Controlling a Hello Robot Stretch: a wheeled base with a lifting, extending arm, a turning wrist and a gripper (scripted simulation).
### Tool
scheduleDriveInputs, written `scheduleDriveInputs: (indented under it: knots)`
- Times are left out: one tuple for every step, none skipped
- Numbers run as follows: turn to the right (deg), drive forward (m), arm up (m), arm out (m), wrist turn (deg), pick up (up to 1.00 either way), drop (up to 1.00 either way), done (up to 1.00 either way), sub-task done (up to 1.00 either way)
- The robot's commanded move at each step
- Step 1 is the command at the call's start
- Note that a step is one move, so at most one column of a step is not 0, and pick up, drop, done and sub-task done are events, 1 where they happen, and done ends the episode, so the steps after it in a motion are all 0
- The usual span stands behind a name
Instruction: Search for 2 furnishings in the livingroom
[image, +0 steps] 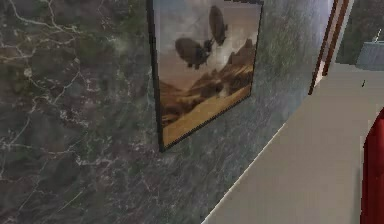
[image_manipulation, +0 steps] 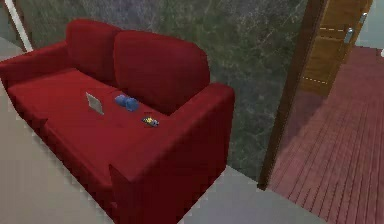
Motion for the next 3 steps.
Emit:
scheduleDriveInputs:
  knots:
    - [6.0, 0.00, 0.00, 0.00, 0.0, 0.00, 0.00, 0.00, 0.00]
    - [0.0, 0.50, 0.00, 0.00, 0.0, 0.00, 0.00, 0.00, 0.00]
    - [36.0, 0.00, 0.00, 0.00, 0.0, 0.00, 0.00, 0.00, 0.00]
